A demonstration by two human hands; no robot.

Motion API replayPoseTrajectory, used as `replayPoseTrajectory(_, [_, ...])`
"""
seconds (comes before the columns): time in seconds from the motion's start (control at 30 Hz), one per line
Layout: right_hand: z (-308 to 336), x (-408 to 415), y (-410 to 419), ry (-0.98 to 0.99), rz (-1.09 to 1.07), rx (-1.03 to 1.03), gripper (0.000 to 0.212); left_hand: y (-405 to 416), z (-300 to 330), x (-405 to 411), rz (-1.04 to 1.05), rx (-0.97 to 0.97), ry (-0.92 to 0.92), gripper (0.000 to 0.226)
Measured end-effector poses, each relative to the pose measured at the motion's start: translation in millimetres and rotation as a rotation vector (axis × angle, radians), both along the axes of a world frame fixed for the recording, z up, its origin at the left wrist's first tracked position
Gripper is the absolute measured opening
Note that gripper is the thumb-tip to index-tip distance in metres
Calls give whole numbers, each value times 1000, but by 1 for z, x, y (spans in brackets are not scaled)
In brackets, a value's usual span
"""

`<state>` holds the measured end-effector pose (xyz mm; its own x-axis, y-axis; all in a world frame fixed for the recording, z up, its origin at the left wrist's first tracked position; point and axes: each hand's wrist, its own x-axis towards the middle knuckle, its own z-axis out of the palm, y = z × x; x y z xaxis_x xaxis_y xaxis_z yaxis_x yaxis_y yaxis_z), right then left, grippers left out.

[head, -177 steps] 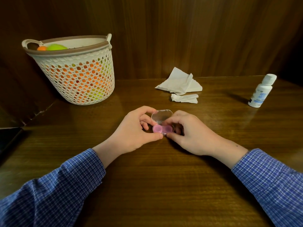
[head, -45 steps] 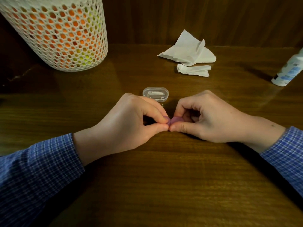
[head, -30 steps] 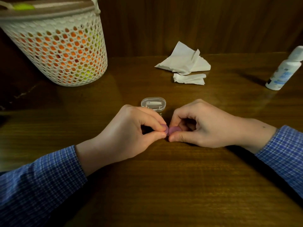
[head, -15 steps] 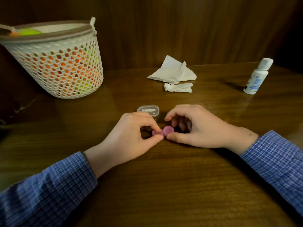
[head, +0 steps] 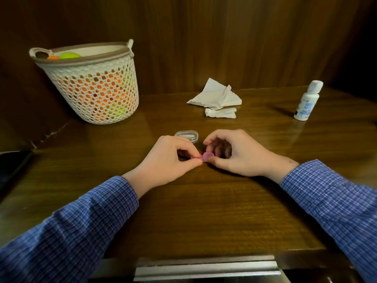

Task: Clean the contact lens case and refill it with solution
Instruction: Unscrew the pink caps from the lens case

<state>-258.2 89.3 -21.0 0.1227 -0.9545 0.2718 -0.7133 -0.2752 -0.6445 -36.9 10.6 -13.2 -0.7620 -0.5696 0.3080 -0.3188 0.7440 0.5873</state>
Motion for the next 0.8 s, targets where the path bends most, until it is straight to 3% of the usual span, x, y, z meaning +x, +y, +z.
replayPoseTrajectory(0.8, [-2, 4, -4, -11, -55, 4, 30, -1, -3, -1, 36, 63, 2, 12])
